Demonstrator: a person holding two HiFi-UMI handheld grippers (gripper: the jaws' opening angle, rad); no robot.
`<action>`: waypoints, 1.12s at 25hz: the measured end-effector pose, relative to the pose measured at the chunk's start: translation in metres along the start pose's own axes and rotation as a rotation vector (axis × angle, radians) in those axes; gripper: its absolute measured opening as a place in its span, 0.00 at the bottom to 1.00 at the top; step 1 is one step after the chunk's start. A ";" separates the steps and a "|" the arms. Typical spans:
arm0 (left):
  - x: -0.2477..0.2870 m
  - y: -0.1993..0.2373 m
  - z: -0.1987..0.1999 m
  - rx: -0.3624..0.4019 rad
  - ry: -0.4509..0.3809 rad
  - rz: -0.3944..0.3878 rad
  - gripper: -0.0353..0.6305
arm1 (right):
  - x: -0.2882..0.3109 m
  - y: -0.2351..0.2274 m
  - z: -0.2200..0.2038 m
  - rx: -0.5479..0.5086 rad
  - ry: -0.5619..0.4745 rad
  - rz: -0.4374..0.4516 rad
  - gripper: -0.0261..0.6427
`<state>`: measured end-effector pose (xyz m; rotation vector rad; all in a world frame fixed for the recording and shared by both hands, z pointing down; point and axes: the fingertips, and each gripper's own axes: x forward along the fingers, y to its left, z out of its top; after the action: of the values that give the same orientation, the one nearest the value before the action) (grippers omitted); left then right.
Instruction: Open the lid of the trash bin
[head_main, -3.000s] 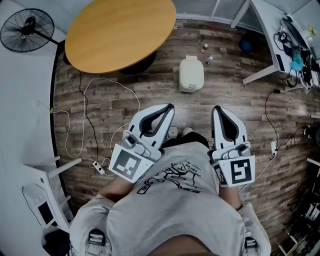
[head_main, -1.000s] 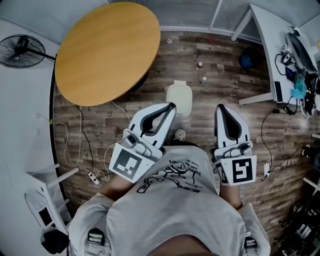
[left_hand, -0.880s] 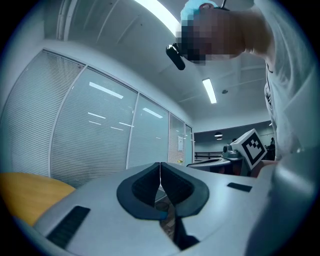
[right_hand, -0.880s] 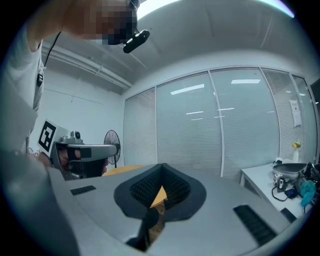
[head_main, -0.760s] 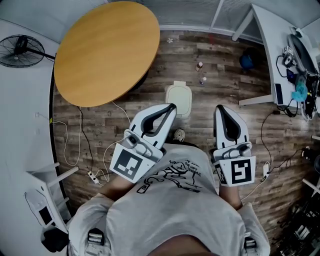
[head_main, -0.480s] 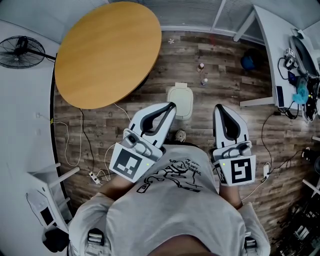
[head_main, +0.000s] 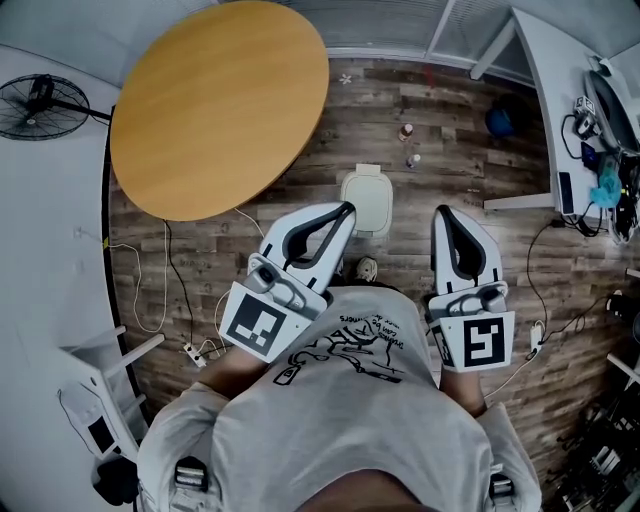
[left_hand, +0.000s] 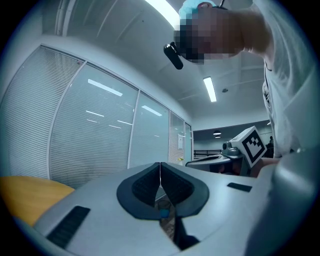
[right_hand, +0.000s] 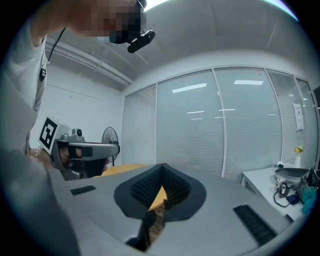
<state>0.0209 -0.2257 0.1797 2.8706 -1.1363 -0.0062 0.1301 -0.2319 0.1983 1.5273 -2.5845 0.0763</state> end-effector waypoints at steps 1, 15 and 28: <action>0.000 0.001 -0.002 -0.001 0.005 -0.002 0.08 | 0.001 0.002 -0.002 -0.008 0.009 0.000 0.05; -0.008 0.014 -0.058 -0.033 0.111 -0.023 0.08 | 0.011 0.019 -0.045 -0.042 0.112 0.011 0.05; -0.012 0.013 -0.132 -0.093 0.203 -0.045 0.08 | 0.020 0.038 -0.119 -0.007 0.252 0.023 0.05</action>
<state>0.0059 -0.2204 0.3118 2.7394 -1.0055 0.2187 0.0987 -0.2172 0.3198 1.3857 -2.4017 0.2449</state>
